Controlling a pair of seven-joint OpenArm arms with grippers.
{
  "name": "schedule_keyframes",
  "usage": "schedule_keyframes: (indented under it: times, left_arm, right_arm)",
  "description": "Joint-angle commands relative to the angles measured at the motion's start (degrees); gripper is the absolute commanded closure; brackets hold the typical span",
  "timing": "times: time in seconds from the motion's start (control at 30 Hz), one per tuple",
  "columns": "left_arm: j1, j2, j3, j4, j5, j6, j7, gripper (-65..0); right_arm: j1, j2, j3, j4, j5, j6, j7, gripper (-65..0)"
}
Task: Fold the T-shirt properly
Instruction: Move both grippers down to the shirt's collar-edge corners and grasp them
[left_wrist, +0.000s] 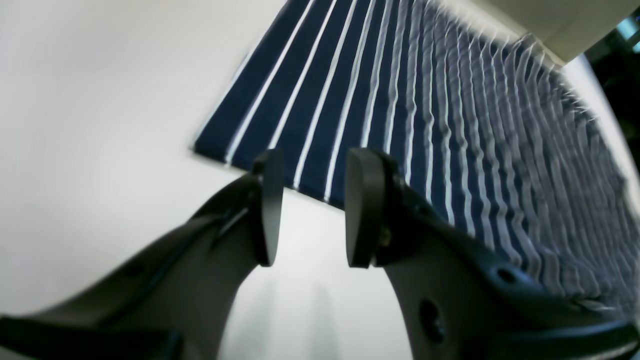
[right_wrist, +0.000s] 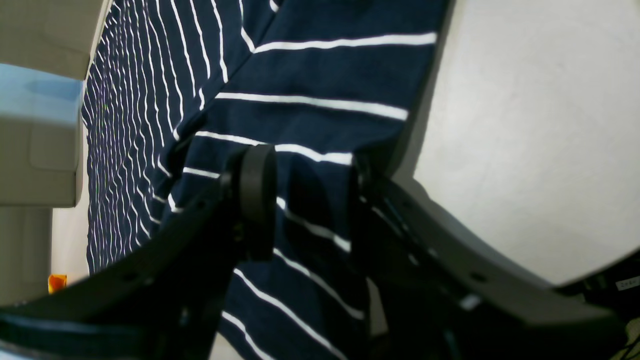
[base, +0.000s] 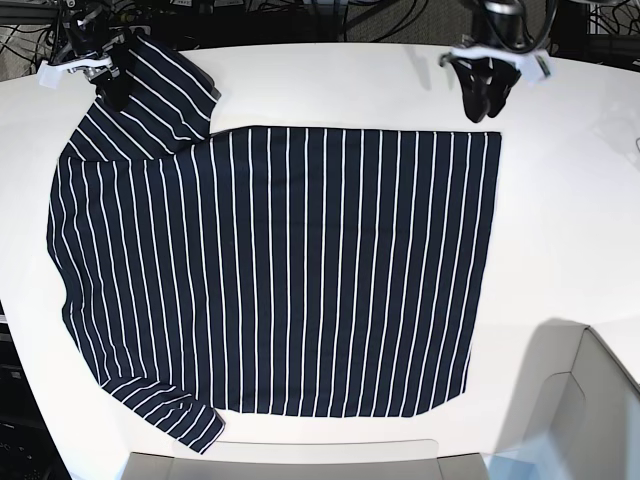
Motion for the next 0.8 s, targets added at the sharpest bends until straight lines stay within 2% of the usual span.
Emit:
schedule_keyframes:
  times: [0.0, 0.1, 0.23, 0.3, 0.5, 0.77]
  left_arm:
    - [-0.91, -0.52, -2.97, -0.03, -3.04, -0.33, 1.31, -21.9]
    - [-5.22, -0.52, -11.06, -2.76, -8.67, -0.6, 14.4, -21.9]
    - [-13.66, -0.52, -18.35, -7.95, -9.28, -0.68, 29.53, -21.9]
    - [-16.91, -0.52, -20.11, -10.5, -9.28, -0.68, 33.92, -21.9]
    - [-19.2, -0.61, -20.37, -14.72, -9.28, -0.77, 35.33, -21.9]
    - [-21.13, -0.61, -15.63, -14.98, -9.19, -0.77, 35.24, -21.9]
  right_arm:
    - [-0.5, 0.78, 0.5, 0.47, -0.21, 0.51, 0.45, -20.7]
    - [-0.5, 0.86, 0.5, 0.47, -0.21, 0.51, 0.45, -20.7]
    - [-0.5, 0.86, 0.5, 0.64, -0.21, 0.51, 0.45, -20.7]
    - [-0.33, 0.86, 0.5, 0.64, -0.21, 0.51, 0.45, -20.7]
    - [0.29, 0.86, 0.5, 0.64, -0.21, 0.51, 0.45, -20.7]
    - [0.29, 0.86, 0.23, 0.82, -0.21, 0.51, 0.45, -20.7]
